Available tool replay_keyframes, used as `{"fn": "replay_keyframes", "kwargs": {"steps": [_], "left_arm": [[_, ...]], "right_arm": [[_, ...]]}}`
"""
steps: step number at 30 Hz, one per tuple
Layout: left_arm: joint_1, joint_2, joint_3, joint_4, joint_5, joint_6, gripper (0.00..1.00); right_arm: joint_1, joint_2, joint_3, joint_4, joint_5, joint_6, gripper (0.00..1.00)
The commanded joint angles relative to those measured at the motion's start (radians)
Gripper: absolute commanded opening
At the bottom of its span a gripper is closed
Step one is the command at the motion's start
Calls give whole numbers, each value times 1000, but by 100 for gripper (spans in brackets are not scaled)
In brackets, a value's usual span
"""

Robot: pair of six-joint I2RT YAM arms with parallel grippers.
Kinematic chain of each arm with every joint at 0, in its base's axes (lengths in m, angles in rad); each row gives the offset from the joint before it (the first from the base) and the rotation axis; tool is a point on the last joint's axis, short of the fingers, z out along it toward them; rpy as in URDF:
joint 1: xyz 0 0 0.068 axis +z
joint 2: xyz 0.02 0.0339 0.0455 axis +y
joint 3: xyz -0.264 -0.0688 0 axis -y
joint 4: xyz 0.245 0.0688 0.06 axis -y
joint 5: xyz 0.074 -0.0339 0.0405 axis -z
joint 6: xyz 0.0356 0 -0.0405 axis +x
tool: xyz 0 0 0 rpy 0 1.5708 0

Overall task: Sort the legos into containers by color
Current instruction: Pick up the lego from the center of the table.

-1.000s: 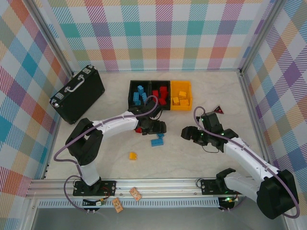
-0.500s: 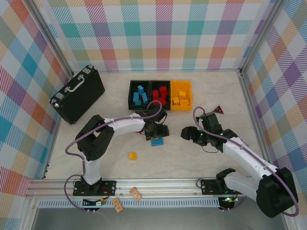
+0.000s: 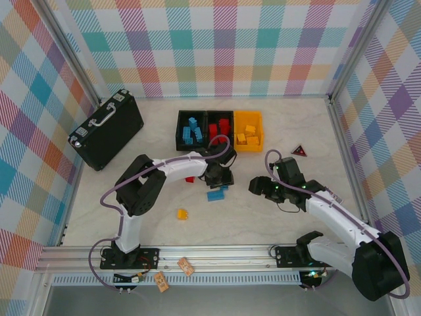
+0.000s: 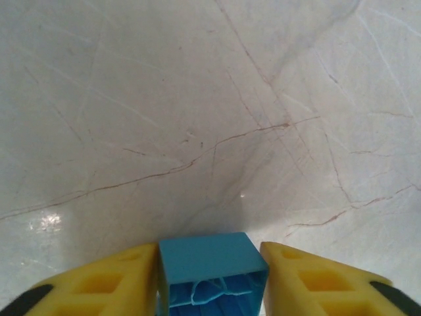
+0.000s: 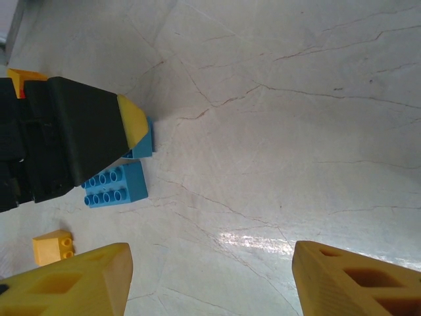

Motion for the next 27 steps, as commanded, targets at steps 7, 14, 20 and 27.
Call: {"fn": "replay_keyframes", "kwargs": {"steps": [7, 14, 20, 27], "left_arm": [[-30, 2, 30, -78, -75, 57, 31], [-31, -16, 54, -114, -126, 91, 28], [-28, -53, 91, -150, -169, 127, 28], [3, -109, 102, -179, -221, 167, 28]], "right_arm": [[7, -19, -9, 28, -27, -3, 66], [7, -18, -14, 35, -28, 5, 66], [7, -19, -8, 38, -31, 8, 66], [13, 24, 21, 64, -52, 7, 66]]}}
